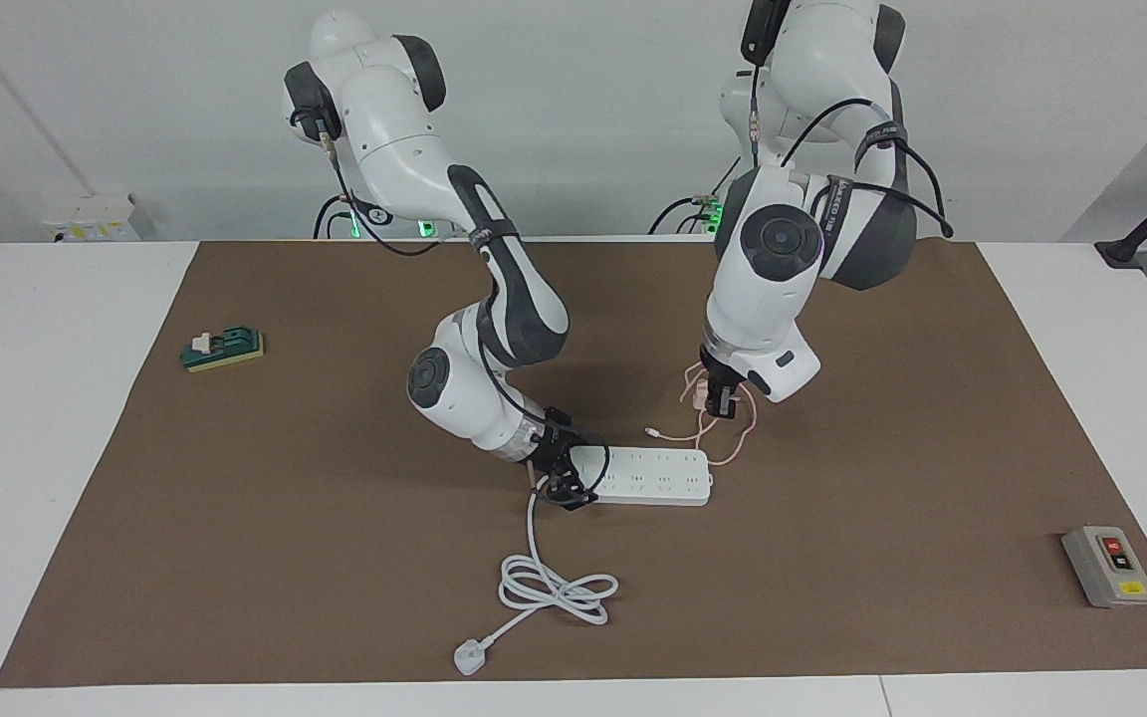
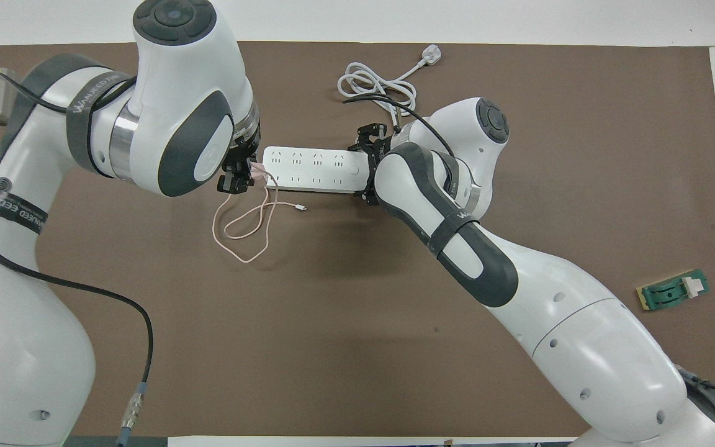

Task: Unplug charger and place it aside
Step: 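Pull the charger out of the strip with the left gripper, then carry the charger away from the strip with the left gripper while the right gripper withdraws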

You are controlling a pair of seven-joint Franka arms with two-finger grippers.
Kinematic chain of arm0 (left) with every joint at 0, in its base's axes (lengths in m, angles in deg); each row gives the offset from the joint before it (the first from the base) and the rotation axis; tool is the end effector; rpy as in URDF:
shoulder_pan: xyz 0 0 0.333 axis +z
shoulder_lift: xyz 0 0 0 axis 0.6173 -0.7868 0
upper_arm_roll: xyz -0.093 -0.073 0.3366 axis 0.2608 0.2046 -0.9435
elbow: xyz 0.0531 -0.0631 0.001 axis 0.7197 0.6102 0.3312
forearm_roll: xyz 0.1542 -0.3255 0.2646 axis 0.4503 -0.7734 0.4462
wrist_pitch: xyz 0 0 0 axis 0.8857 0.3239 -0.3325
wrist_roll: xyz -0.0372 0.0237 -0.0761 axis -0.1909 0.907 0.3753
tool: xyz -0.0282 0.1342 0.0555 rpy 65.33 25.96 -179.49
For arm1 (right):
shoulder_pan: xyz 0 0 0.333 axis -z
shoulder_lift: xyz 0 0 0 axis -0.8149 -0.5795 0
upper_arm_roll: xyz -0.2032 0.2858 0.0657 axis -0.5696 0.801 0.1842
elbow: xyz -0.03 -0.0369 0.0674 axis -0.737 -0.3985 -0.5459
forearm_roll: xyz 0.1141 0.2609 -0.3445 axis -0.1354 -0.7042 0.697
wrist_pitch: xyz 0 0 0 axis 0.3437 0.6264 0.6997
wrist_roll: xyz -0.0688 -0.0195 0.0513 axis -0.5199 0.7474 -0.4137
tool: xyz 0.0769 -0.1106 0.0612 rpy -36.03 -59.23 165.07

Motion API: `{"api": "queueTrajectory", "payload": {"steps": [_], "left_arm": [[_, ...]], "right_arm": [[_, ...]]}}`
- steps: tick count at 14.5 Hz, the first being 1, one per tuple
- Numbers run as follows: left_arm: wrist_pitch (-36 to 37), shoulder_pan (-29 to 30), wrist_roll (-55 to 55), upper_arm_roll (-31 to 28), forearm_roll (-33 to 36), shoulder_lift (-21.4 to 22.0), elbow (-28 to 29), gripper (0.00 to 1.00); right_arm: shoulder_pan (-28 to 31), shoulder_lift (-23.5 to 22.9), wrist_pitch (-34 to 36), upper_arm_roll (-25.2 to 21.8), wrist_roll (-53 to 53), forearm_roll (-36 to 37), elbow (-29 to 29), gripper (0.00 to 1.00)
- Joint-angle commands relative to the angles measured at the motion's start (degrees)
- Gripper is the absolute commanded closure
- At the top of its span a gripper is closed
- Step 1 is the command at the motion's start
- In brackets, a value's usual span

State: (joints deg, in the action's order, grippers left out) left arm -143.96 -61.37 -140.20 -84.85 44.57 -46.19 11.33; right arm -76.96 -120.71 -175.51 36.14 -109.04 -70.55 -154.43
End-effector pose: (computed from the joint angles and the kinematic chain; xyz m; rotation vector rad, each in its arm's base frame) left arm 0.6737 -0.3226 0.4551 -2.4194 -1.7958 0.1097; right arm 0.7258 0.3639 0.2243 -1.9814 1.7393 0.5357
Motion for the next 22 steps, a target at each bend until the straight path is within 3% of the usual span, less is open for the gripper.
{"api": "queueTrajectory", "payload": {"steps": [1, 5, 7, 10, 15, 19, 22], "left_arm": [[0.4, -0.5, 6.7, -1.2, 1.7, -0.3, 0.7, 1.00], [5.6, 1.6, 22.3, -0.9, 7.9, 2.4, 0.8, 1.00], [7.8, 3.6, 33.6, -0.9, 7.9, 4.8, 1.4, 1.00], [5.1, 8.3, 46.4, -0.8, 7.9, 8.9, 4.6, 1.00], [2.4, 19.4, 69.2, -0.6, 7.1, 16.8, 11.0, 1.00], [0.9, 29.9, 89.9, -0.6, -5.1, 22.4, 16.7, 1.00], [0.4, 35.7, 103.3, -0.6, -12.1, 24.1, 19.9, 1.00]], "right_arm": [[-0.9, -3.2, -5.1, 0.1, 2.1, -1.7, 2.6, 0.02], [-0.7, -0.7, -3.5, 0.0, 3.6, -1.3, 2.5, 0.00], [-0.2, 1.0, -1.1, -0.3, 3.8, 2.3, 2.3, 0.00], [1.5, 6.2, 4.7, -0.6, 6.6, 12.2, 1.3, 0.00], [7.7, 16.0, 14.9, -0.8, 21.5, 19.2, -2.4, 0.00], [11.9, 24.8, 24.9, -0.8, 32.5, 28.4, -3.6, 0.00], [16.3, 28.5, 30.5, -0.8, 40.6, 29.1, -3.6, 0.00]]}}
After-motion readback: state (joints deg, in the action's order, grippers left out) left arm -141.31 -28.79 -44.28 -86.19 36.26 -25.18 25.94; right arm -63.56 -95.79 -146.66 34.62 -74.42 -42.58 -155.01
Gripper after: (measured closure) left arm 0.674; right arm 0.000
